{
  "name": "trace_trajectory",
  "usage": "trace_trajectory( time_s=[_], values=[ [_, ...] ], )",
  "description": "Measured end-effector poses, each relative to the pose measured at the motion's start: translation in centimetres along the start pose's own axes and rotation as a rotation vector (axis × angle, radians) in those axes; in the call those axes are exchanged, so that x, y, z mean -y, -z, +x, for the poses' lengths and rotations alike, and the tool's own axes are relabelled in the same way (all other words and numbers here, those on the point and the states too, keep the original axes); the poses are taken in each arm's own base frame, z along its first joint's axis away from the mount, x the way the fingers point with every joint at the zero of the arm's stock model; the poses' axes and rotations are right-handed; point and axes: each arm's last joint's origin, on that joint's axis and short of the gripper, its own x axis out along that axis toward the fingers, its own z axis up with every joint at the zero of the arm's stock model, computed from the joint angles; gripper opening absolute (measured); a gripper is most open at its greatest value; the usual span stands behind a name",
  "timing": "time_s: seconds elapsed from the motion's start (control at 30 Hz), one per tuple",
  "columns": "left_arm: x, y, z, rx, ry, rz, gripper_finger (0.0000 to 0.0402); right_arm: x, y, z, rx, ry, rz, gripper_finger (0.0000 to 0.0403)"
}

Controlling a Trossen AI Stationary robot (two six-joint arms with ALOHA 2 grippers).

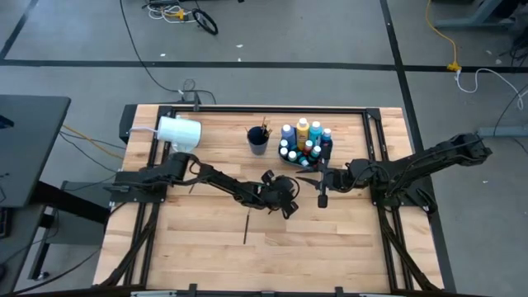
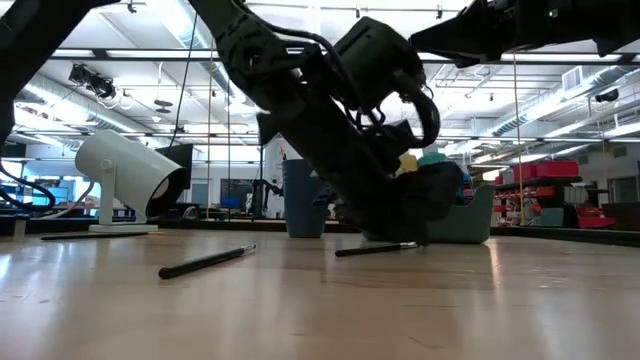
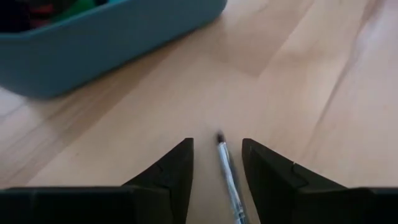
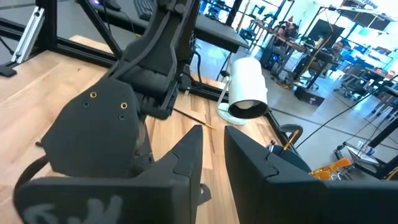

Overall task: Pick & Place Paint Supplies
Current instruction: Put the silver paint brush into the blue cup

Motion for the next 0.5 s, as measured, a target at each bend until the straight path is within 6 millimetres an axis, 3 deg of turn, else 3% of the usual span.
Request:
trace_trajectory(
  time_s=[0.3, 0.5],
  values=[
    [0.0, 1.2, 1.6, 0.038, -0.019, -0.050, 0.0134, 0.0, 0.0, 0.0, 0.002, 0.001, 0.001, 0.0071],
    [0.3, 1.5, 1.4, 0.054, -0.043, -0.037, 0.0051, 0.0, 0.0, 0.0, 0.001, 0.000, 0.000, 0.0071]
  ],
)
